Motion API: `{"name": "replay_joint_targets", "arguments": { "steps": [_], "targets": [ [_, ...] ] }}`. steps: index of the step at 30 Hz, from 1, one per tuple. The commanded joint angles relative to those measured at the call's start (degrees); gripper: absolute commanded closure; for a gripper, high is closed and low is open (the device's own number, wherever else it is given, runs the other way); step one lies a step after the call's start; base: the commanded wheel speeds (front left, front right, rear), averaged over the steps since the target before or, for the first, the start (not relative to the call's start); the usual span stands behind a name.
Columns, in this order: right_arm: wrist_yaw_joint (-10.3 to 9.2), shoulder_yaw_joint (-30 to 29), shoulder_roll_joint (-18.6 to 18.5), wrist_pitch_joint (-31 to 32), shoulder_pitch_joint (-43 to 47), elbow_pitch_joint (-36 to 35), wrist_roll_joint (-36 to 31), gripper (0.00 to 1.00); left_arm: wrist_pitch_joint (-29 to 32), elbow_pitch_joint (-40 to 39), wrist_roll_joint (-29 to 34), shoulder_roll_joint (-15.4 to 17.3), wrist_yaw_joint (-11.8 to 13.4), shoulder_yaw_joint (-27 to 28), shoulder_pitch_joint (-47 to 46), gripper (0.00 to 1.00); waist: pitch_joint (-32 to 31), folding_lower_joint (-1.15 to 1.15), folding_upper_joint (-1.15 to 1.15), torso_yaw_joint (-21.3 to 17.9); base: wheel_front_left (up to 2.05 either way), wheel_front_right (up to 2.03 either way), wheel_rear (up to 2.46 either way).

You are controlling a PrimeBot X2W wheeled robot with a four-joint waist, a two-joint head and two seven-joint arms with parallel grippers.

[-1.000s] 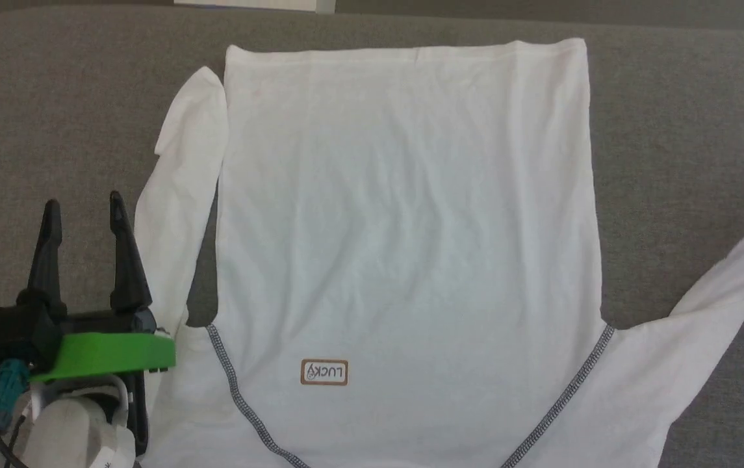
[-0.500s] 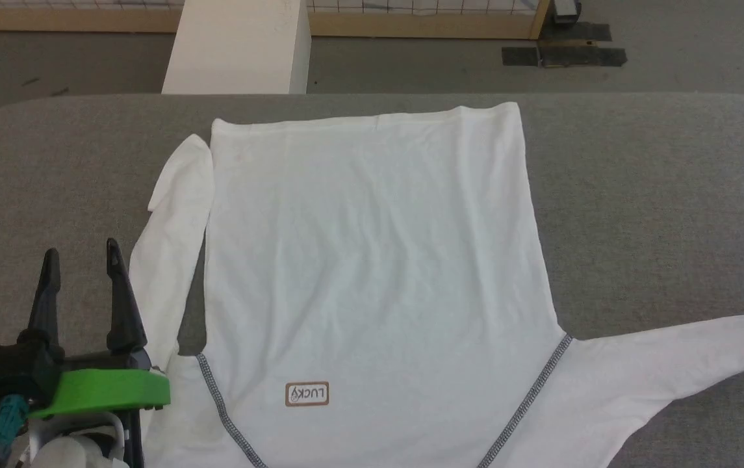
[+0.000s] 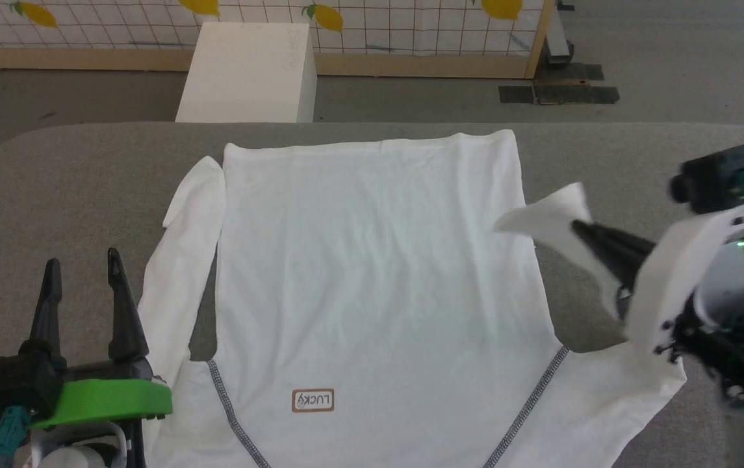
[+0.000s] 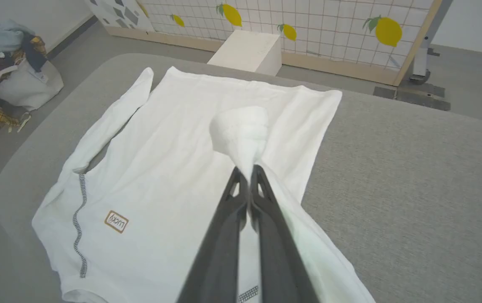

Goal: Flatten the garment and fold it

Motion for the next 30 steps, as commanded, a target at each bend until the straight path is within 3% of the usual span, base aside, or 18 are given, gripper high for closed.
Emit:
{"name": "replay_joint_targets", "arguments": {
  "steps": [1,5,11,18,23,24,25,30],
  "targets": [
    [-0.09,2.58,1.78,0.24,0.84,-0.2,0.84,1.0,-0.26,-0.03,0.72,-0.17,-0.16,-0.08,0.73,0.0,-0.23,0.01,0.0,0.66,0.0,0.0,0.0],
    [-0.09,13.13,5.38,-0.66,-0.16,2.48,0.45,1.0,-0.26,0.27,0.88,-0.56,-0.39,-0.68,0.71,0.0,0.05,0.01,0.0,2.22,0.0,0.0,0.0],
    [-0.09,25.91,10.61,-5.25,-6.09,13.24,-0.27,1.0,-0.26,0.74,0.86,-1.28,-0.86,-1.13,-0.53,0.0,1.5,0.01,0.0,4.92,0.0,0.0,0.0],
    [-0.09,35.78,12.21,-10.2,-13.25,25.15,0.64,1.0,-0.26,1.44,1.1,-2.54,-1.65,-1.66,-2.02,0.0,3.23,0.01,0.0,8.43,0.0,0.0,0.0],
    [-0.09,43.66,12.34,-9.13,-15.96,32.1,2.76,1.0,-0.26,1.96,1.23,-3.2,-2.14,-1.06,-2.29,0.0,4.0,0.01,0.0,9.93,0.0,0.0,0.0],
    [-0.09,44.67,12.35,-8.85,-16.21,33.04,3.17,0.76,-0.26,2.08,1.27,-3.28,-2.25,-0.96,-2.3,0.0,4.01,0.01,0.0,10.03,0.0,0.0,0.0],
    [-0.09,45.66,12.35,-8.72,-16.57,34.0,3.52,0.0,-0.26,2.21,1.35,-3.37,-2.36,-0.82,-2.29,0.0,4.0,0.01,0.0,10.07,0.0,0.0,0.0],
    [-0.09,43.3,12.36,-14.09,-17.69,33.11,8.43,0.0,-0.26,2.66,2.03,-3.4,-2.56,-0.05,-1.75,0.0,3.15,0.01,0.0,8.9,0.0,0.0,0.0]
  ]
}}
